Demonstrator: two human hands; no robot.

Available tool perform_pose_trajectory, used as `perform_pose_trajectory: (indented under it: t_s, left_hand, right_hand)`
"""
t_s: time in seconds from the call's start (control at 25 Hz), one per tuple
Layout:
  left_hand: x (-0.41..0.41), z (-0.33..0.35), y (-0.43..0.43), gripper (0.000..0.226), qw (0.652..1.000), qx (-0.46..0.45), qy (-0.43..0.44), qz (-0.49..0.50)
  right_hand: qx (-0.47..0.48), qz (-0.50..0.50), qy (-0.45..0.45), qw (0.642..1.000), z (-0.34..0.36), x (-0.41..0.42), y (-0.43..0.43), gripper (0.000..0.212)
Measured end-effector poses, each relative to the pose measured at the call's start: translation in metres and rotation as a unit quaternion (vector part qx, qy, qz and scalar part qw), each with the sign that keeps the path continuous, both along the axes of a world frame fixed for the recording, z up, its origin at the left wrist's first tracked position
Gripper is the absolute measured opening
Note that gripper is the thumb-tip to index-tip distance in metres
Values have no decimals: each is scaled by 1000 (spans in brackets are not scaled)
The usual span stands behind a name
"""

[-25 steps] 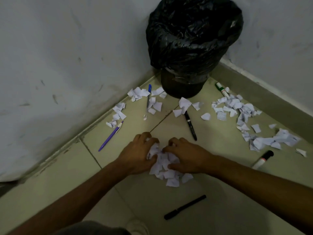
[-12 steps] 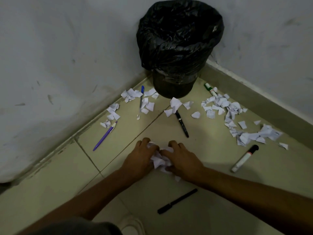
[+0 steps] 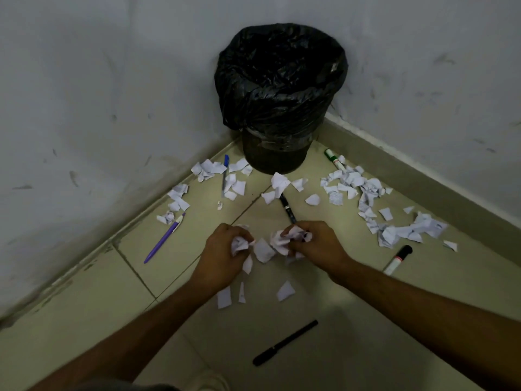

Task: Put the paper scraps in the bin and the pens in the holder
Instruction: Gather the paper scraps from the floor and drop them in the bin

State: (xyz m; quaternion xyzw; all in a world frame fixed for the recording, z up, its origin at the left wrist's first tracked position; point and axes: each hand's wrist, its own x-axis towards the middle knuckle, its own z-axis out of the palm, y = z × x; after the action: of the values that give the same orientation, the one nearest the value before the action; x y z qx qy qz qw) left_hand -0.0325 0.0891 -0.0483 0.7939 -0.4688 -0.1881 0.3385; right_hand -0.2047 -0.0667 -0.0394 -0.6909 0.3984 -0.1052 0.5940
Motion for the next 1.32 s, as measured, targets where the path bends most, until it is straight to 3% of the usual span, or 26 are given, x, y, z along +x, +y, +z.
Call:
perform_pose_trajectory:
  t_s: [0.28,0.52,0.68,0.76,0.84,0.92,0.96,1.16,1.32]
  left_hand:
    - [27,107,-43,16,992,-112,16,60]
    - [79,188,-137,11,975,-211,-8,62]
    - [100,218,-206,11,968,-239,-11,70]
    - [108,218,-234,15,976,-206,-31,70]
    - [117,212,-256,25,995,-73,-64,8]
    - [122,209,-266,48,991,72,-98,-49]
    - [124,209,-268,55,990,84,-105,-46]
    - [130,223,-250,44,997,-49,-52,29]
    - [134,225,-231,48,996,-72,-39,30]
  right_hand:
    - [-3,-66,-99,993,75,29,-24,16]
    - [-44,-116,-224,967,163,54,-68,13]
    - [-55,-145,-243,958,211,73,-110,16]
    - [-83,-150,-220,960,224,84,-129,17]
    - [-121,-149,-190,963,233,98,-151,15]
    - [-161,-155,-152,963,238,114,-171,14]
    - [-184,-159,-132,961,238,122,-179,13]
    - [-333,-74,-14,940,230,163,-207,8]
    - [-326,-1,101,940,236,179,-208,29]
